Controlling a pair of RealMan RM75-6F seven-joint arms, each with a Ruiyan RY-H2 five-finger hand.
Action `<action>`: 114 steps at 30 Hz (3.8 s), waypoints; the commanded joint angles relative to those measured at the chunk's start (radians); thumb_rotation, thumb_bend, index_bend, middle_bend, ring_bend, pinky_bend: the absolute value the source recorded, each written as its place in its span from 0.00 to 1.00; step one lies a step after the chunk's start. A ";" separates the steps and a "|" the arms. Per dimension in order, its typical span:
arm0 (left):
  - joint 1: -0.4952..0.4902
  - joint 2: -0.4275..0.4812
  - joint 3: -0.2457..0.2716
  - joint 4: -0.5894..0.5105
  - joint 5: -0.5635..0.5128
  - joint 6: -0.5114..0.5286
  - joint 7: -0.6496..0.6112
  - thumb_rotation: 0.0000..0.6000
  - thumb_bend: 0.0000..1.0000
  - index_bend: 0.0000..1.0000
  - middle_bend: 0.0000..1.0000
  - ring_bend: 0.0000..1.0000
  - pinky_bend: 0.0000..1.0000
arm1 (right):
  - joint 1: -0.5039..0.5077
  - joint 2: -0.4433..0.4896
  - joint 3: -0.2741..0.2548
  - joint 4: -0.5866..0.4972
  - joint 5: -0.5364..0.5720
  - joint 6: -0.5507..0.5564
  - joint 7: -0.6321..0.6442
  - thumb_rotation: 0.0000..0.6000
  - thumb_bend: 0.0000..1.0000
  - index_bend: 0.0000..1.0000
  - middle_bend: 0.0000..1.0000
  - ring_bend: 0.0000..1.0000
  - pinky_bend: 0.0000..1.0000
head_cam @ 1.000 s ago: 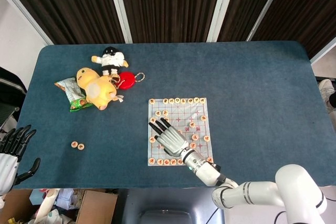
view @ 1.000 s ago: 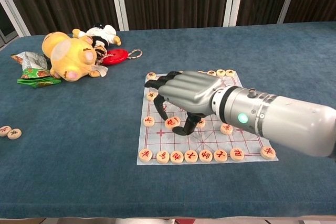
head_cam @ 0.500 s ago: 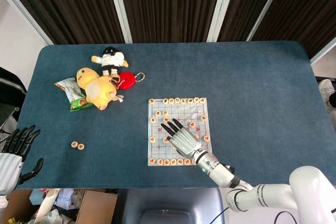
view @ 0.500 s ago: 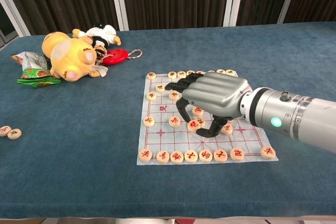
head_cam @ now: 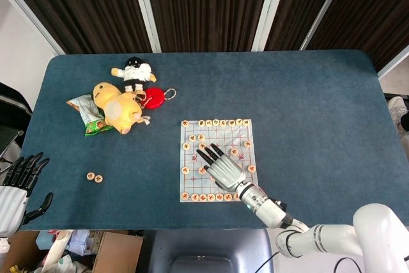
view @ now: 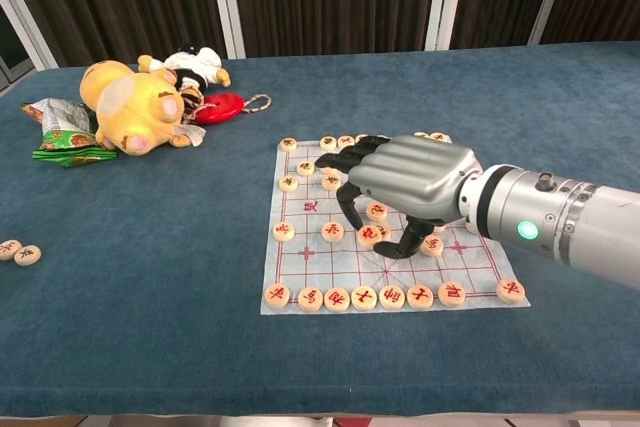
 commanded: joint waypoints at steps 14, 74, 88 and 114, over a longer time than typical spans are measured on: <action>0.000 0.002 -0.001 -0.002 -0.001 0.001 -0.004 1.00 0.40 0.00 0.00 0.00 0.01 | -0.003 -0.005 0.015 0.004 -0.009 -0.010 0.011 1.00 0.47 0.65 0.10 0.00 0.00; 0.003 0.007 0.001 -0.001 0.007 0.013 -0.020 1.00 0.40 0.00 0.00 0.00 0.01 | -0.009 -0.010 0.031 -0.012 -0.007 -0.018 -0.004 1.00 0.47 0.65 0.10 0.00 0.00; 0.004 0.008 0.000 -0.001 0.007 0.014 -0.023 1.00 0.40 0.00 0.00 0.00 0.01 | -0.004 -0.020 0.036 -0.007 0.005 -0.023 -0.009 1.00 0.47 0.64 0.10 0.00 0.00; 0.005 0.010 0.001 0.000 0.009 0.017 -0.030 1.00 0.40 0.00 0.00 0.00 0.01 | 0.016 -0.065 0.035 0.042 0.062 -0.055 -0.049 1.00 0.47 0.59 0.10 0.00 0.00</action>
